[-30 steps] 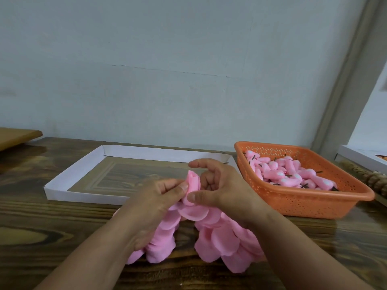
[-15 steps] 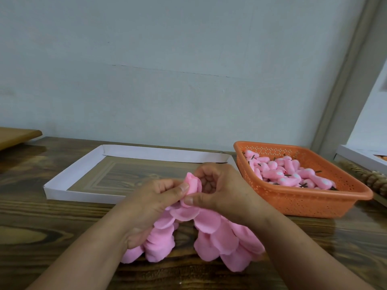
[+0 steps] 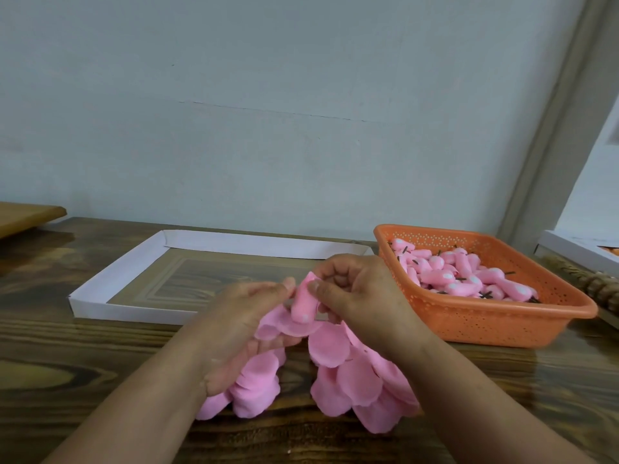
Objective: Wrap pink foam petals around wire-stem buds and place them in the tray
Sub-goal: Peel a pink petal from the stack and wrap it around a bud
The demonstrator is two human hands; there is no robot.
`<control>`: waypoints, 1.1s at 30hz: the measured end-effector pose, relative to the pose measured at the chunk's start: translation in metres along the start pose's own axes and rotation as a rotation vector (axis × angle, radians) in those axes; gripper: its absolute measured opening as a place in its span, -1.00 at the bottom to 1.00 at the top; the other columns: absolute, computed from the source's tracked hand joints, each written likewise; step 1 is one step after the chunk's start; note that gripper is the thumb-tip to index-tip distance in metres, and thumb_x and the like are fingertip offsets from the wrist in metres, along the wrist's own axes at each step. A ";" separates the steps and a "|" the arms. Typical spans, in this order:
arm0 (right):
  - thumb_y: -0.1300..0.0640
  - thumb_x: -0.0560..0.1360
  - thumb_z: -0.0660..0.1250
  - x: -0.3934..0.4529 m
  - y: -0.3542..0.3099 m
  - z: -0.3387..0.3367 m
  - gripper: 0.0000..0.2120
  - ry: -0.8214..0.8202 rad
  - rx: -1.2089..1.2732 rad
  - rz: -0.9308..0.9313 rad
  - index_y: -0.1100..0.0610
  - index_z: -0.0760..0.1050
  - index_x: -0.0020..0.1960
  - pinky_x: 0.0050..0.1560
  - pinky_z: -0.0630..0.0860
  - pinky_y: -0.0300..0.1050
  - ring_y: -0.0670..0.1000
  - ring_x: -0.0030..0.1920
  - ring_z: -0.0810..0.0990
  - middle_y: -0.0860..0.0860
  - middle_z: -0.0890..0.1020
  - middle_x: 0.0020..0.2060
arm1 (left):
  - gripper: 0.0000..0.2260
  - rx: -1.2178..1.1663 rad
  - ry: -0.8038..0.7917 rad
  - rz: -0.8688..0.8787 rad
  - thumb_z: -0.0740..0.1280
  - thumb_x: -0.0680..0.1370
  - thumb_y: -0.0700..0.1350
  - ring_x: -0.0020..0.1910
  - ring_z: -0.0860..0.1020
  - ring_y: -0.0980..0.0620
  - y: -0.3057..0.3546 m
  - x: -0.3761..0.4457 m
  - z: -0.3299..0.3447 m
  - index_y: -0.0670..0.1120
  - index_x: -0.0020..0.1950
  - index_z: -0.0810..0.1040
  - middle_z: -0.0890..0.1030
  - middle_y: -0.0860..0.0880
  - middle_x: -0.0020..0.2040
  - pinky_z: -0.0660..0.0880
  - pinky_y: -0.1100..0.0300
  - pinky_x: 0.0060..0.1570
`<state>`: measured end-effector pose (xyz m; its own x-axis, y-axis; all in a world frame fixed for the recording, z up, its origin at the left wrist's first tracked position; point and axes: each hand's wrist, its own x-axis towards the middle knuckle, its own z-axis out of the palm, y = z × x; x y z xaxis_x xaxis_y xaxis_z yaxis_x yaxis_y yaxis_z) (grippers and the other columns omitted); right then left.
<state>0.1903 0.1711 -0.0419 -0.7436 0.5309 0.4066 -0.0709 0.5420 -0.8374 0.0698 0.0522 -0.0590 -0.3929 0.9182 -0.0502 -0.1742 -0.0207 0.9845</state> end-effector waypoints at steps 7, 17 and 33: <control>0.30 0.49 0.33 0.003 0.005 -0.007 -0.75 0.151 -0.016 0.035 0.05 0.50 -0.30 -0.31 0.43 -0.05 0.04 -0.45 0.41 0.11 0.51 -0.48 | -0.69 -0.384 0.046 -0.030 0.32 0.39 -0.32 -0.04 0.67 -0.16 0.003 0.002 0.003 -0.41 0.10 0.51 0.65 -0.33 0.00 0.63 0.13 -0.10; 0.28 0.48 0.34 0.002 0.004 0.000 -0.74 0.113 -0.103 -0.057 -0.02 0.50 -0.30 -0.33 0.51 0.09 0.23 -0.36 0.51 0.14 0.57 -0.44 | -0.79 0.308 0.418 0.141 0.29 0.58 -0.08 -0.23 0.68 -0.04 -0.004 0.001 0.010 -0.11 -0.17 0.66 0.70 -0.06 -0.30 0.58 0.01 -0.07; 0.22 0.51 0.33 0.001 0.000 0.004 -0.91 -0.083 -0.199 -0.084 0.13 0.57 -0.16 -0.22 0.57 0.08 0.05 -0.30 0.60 0.08 0.66 -0.31 | -0.69 0.499 0.390 0.437 0.28 0.57 -0.07 -0.32 0.61 0.16 -0.004 -0.001 0.017 0.01 -0.34 0.66 0.66 0.03 -0.33 0.53 0.28 -0.26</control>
<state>0.1872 0.1685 -0.0427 -0.7936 0.4270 0.4334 -0.0085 0.7044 -0.7097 0.0865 0.0582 -0.0605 -0.6382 0.6600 0.3963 0.4619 -0.0836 0.8830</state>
